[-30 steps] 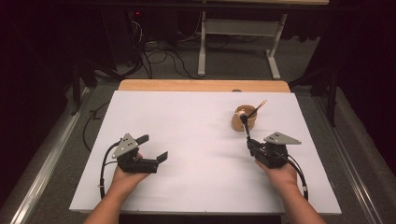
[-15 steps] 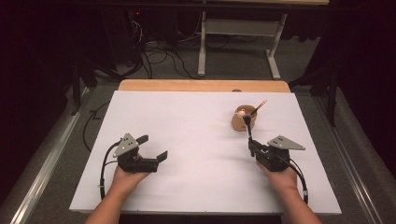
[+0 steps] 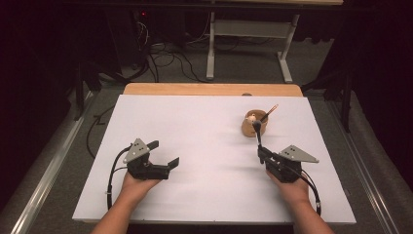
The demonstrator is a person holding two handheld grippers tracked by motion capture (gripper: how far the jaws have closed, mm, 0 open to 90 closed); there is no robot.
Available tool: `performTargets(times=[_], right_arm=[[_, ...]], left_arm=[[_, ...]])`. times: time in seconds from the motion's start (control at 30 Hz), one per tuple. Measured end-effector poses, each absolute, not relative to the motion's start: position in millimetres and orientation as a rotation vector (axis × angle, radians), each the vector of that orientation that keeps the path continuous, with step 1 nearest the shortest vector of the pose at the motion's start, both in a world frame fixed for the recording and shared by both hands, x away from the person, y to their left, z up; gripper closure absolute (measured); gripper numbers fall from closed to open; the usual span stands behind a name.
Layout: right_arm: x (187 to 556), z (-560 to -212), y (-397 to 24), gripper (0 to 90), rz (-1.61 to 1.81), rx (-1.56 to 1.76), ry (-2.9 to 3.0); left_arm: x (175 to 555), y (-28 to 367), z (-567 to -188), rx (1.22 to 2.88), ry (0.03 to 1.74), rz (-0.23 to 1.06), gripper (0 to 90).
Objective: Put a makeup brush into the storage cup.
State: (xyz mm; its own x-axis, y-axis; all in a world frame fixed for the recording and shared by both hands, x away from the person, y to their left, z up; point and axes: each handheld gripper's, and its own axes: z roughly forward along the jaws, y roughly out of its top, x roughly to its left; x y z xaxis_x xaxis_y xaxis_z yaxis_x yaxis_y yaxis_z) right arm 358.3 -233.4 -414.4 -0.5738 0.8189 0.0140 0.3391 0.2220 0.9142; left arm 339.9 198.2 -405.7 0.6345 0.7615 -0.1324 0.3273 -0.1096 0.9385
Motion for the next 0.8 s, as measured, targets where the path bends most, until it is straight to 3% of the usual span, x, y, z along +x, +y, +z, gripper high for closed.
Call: performTargets(times=[0.47, 0.8], right_arm=[[358, -414, -233, 81.8, 1.332, 1.017, 2.021], [357, -412, -230, 81.8, 1.336, 0.980, 2.014]], left_arm=[[367, 165, -372, 1.675, 0.824, 0.460, 0.2], [372, 142, -382, 1.702, 0.780, 0.444, 0.1]])
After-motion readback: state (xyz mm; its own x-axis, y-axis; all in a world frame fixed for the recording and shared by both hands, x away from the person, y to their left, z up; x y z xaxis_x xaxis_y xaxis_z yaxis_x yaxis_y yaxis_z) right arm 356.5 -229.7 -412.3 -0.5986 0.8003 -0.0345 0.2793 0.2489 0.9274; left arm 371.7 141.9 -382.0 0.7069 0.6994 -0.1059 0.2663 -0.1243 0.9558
